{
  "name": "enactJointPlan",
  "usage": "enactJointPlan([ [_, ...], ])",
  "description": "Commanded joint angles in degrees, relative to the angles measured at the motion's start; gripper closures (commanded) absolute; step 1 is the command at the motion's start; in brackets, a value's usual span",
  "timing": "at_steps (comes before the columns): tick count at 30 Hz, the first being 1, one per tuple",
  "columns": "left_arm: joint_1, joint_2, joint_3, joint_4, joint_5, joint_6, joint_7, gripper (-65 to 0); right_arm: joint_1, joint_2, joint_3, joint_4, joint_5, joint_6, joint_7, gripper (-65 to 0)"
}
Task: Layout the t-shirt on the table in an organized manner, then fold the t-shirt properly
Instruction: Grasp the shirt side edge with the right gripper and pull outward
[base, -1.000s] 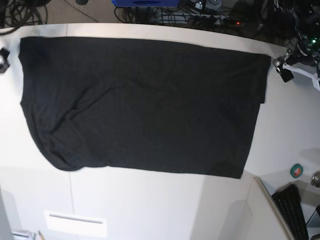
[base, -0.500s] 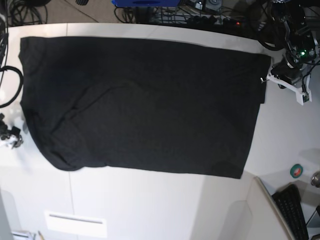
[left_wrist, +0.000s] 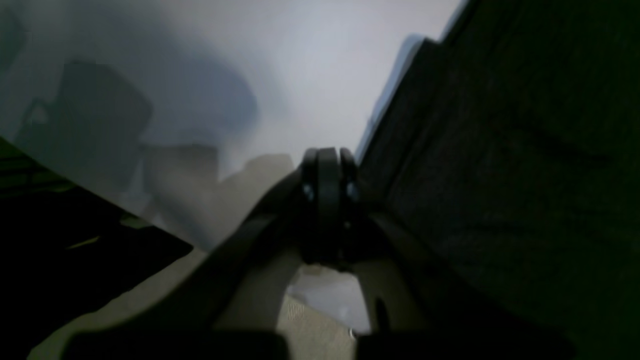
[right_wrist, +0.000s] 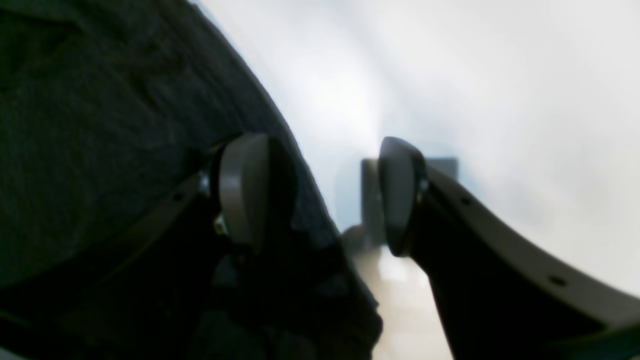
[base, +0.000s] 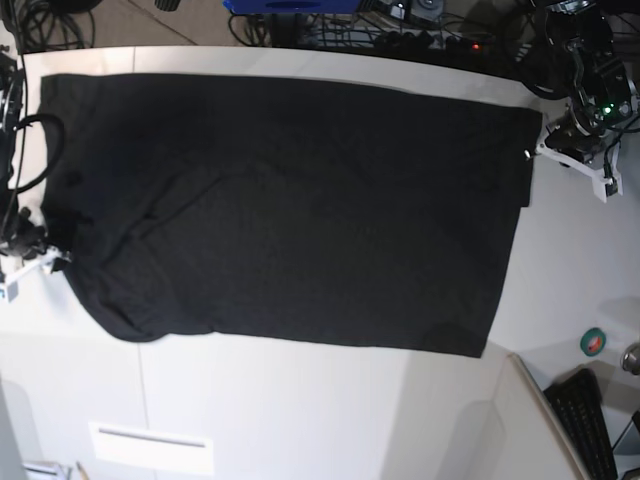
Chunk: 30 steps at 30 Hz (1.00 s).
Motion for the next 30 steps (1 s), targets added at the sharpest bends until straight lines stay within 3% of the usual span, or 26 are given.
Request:
enactJointPlan([
  [1,-0.34,-0.83,-0.25,0.78,0.07,0.06,-0.99,0.0,1.79,1.38,0.13,2.09,0.65,0.35,1.40,-33.5],
  [15,-0.43,-0.83,-0.25,0.78,0.07,0.06,-0.99,0.0,1.71,-1.26,-0.31,2.36,0.30,0.00,1.22,-33.0],
  [27,-0.43,-0.92,-0.25,0.69,0.07,0.06,-0.99,0.0,0.48,-1.26,-0.31,2.00,0.30,-0.09,1.48,-32.3],
  [30,-0.34,-0.92,-0.25,0.69,0.07,0.06,-0.99,0.0,0.48,-1.08,-0.05,2.09,0.30,-0.09,1.48,-21.6],
])
